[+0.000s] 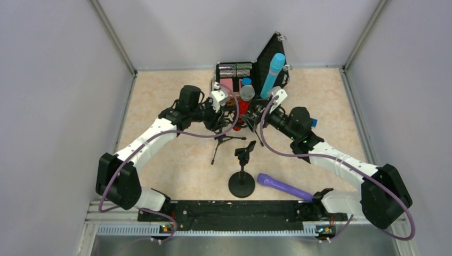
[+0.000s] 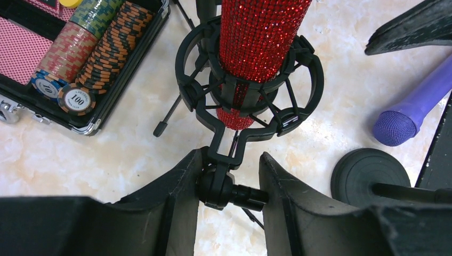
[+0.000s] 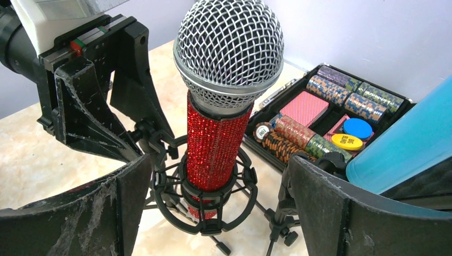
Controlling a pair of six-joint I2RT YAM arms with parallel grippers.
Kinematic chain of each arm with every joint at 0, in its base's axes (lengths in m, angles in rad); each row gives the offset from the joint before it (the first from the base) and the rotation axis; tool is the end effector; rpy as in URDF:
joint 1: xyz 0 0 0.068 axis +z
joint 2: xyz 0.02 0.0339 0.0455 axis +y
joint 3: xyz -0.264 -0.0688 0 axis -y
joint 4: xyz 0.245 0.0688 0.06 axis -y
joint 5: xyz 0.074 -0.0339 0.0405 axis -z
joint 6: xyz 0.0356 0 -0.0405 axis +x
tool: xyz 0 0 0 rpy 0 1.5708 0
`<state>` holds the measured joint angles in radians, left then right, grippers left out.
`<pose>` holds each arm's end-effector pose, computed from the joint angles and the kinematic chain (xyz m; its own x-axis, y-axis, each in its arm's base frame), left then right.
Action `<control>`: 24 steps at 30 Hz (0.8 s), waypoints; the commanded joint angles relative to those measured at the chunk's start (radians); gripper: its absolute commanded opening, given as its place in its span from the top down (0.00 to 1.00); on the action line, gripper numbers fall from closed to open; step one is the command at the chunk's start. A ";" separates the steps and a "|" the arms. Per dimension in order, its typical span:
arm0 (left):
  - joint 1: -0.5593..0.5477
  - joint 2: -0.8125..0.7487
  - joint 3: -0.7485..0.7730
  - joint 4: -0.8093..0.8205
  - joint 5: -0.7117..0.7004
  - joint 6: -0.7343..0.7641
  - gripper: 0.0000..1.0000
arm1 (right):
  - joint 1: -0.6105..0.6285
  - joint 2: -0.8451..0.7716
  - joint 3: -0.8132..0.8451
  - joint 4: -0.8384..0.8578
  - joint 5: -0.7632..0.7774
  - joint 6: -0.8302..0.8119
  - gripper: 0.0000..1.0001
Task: Attach the microphones to the stand
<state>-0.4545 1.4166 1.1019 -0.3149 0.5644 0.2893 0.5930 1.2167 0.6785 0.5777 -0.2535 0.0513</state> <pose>0.2748 -0.1554 0.2943 -0.2904 0.4102 -0.8645 0.8788 0.4719 -0.0713 0.2255 0.1627 0.2913 -0.0057 0.0560 -0.9984 -0.7495 0.6607 0.0413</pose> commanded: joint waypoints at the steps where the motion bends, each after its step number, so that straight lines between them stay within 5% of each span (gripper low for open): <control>1: -0.003 0.000 0.048 -0.033 0.022 0.003 1.00 | 0.004 -0.043 -0.003 0.028 0.011 -0.020 0.04; 24: 0.020 -0.310 -0.192 0.346 -0.298 -0.097 1.00 | 0.005 -0.081 -0.013 0.022 0.020 -0.027 0.04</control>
<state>-0.4442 1.1828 0.9215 -0.1730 0.3504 0.2104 0.5930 1.1641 0.6674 0.5751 -0.2379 0.0429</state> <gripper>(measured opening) 0.455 0.964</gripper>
